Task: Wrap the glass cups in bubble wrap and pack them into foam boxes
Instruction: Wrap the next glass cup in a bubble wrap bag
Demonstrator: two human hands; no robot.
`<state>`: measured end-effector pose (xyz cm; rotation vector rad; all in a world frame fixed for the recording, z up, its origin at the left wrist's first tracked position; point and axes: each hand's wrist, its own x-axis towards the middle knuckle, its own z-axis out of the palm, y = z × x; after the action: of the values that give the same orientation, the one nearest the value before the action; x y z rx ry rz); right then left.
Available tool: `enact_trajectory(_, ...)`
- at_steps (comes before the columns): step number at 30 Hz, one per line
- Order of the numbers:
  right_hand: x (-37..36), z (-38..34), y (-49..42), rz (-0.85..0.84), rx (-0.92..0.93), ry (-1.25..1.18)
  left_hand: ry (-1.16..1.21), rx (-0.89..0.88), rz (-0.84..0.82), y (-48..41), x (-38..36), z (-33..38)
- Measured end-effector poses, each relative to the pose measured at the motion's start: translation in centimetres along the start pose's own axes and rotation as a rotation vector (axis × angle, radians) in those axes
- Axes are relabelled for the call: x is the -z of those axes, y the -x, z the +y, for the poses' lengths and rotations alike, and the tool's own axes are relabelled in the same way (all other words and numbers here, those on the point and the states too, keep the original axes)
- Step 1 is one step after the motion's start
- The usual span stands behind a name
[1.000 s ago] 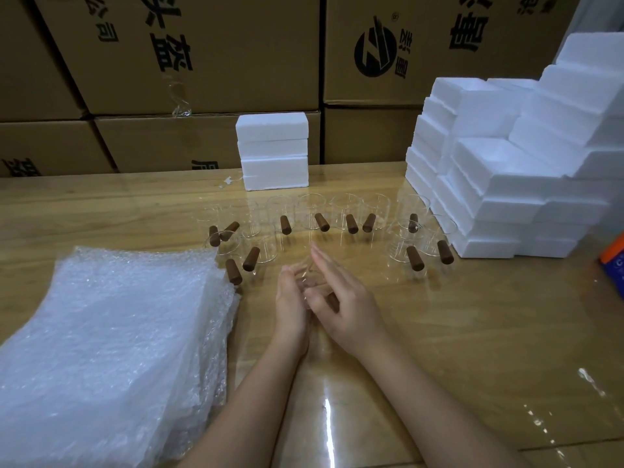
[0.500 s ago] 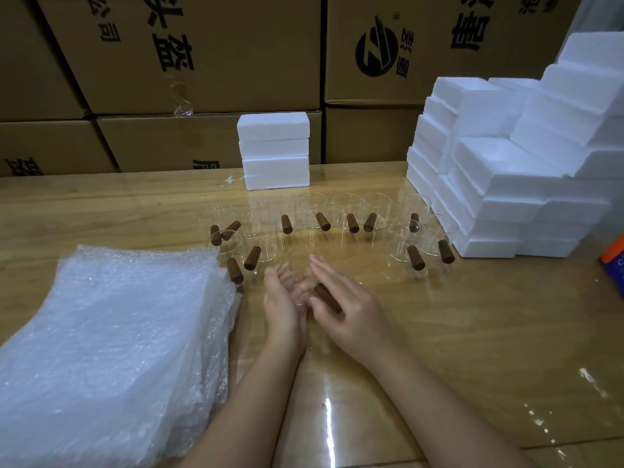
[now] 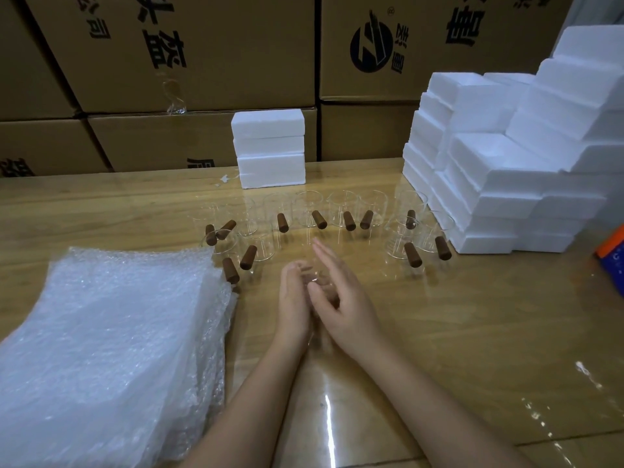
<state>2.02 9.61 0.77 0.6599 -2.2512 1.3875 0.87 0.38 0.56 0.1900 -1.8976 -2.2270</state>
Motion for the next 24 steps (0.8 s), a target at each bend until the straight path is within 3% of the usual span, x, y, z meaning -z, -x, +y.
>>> enact_trajectory(3, 0.6, 0.7, -0.1, -0.062, -0.160, -0.086, 0.031, 0.032, -0.091, 0.1, 0.1, -0.1)
enact_trajectory(6, 0.3, 1.3, 0.3, -0.046, -0.182, -0.112, 0.044, 0.053, -0.167, 0.2, 0.1, 0.1)
enact_trajectory(12, -1.2, 2.0, 0.0, 0.012, -0.306, -0.280, 0.364, 0.208, -0.211, -0.2, 1.6, 0.9)
enact_trajectory(19, -0.3, 2.8, -0.8, 0.233, -0.462, -0.408, 0.044, 0.052, -0.325, 1.9, 0.1, 0.3)
enact_trajectory(24, 0.8, 2.4, -1.7, 0.349, -0.634, -0.758, -0.204, -0.129, -0.415, 2.7, -0.6, 0.2)
